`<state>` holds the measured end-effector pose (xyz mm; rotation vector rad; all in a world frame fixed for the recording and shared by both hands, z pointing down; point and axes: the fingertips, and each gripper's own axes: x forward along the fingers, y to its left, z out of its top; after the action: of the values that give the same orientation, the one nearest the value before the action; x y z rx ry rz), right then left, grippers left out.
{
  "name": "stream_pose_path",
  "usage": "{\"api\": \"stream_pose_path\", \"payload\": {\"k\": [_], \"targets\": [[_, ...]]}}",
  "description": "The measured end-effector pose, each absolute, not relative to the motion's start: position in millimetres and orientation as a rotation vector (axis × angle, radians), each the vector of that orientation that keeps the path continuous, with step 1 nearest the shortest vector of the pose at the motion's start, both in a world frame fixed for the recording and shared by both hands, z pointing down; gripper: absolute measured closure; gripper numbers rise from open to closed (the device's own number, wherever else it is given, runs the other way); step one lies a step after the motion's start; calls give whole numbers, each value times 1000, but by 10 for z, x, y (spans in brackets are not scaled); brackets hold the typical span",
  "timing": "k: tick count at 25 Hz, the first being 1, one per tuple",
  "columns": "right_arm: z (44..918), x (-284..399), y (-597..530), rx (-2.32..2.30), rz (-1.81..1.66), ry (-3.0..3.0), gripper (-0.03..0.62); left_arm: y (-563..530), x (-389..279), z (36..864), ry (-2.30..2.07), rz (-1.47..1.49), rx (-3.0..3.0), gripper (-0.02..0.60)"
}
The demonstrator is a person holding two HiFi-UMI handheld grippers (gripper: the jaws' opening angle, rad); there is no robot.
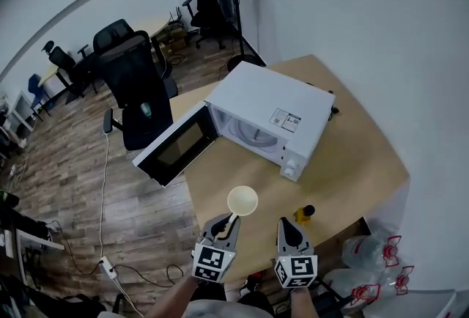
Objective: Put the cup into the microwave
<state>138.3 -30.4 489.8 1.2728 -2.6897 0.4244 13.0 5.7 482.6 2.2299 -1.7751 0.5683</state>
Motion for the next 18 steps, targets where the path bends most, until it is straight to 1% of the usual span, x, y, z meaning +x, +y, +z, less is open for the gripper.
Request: {"api": "stream_pose_path", "payload": {"k": [9, 18], "targets": [[4619, 1151, -534, 1226, 338, -2743, 577, -34, 21, 4627, -1834, 537, 2225, 523], [4720, 833, -769, 1221, 330, -2718, 577, -341, -290, 4695, -1817, 535, 2231, 523]]}}
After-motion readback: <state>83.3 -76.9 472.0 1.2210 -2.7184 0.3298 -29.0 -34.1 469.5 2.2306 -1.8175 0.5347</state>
